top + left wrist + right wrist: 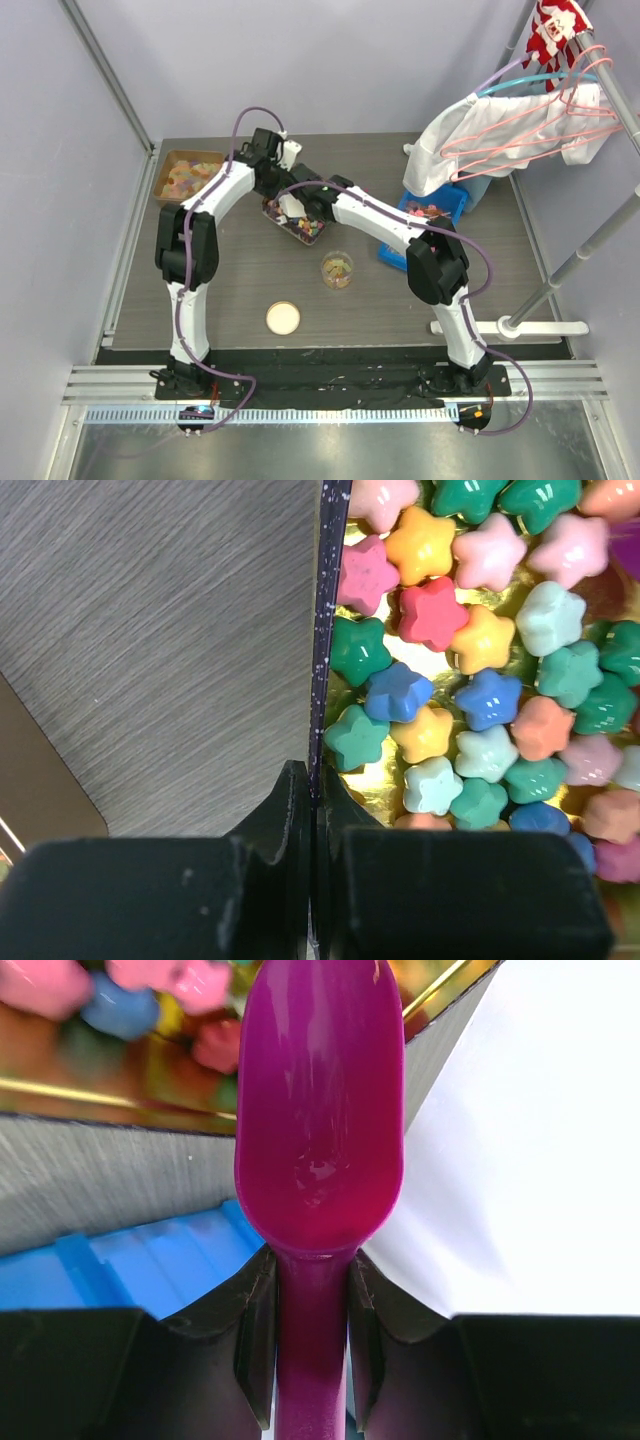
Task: Pack the candies
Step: Scoop the fake candies from the storage box.
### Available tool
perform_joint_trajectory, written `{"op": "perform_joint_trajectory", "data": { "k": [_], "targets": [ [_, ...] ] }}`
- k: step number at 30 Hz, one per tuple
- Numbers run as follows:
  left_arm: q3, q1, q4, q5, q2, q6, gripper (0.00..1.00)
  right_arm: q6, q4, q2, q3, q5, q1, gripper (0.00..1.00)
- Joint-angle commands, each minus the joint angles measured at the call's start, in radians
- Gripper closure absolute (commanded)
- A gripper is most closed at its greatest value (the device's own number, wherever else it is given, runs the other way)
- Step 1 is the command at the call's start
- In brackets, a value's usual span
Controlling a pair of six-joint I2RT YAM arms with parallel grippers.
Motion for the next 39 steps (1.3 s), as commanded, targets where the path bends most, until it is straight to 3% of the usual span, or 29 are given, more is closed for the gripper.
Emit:
{"op": "perform_joint_trajectory", "data": {
  "k": [1,5,10,15,24,39],
  "targets": [
    [0.01,-0.012,0.06,0.052,-0.111,-0.026,1.0,-0.091,0.045,0.007,0.037,0.071,0.006,0.99],
    [0.005,-0.017,0.059,0.055,-0.116,-0.029,1.0,-0.105,0.01,0.013,0.027,-0.001,0.003,0.99],
    [-0.019,-0.02,0.06,0.066,-0.133,-0.029,1.0,0.018,-0.223,0.07,0.193,-0.228,0.003,0.99],
    [-0.03,-0.022,0.067,0.069,-0.14,-0.029,1.0,0.079,-0.23,0.044,0.167,-0.383,-0.01,0.99],
    [-0.038,-0.023,0.068,0.069,-0.142,-0.034,1.0,0.172,-0.089,-0.008,-0.049,-0.463,-0.025,0.99],
    [-0.049,-0.029,0.06,0.002,-0.148,-0.073,1.0,0.406,0.066,0.007,-0.031,-0.446,0.03,0.99]
  ]
}}
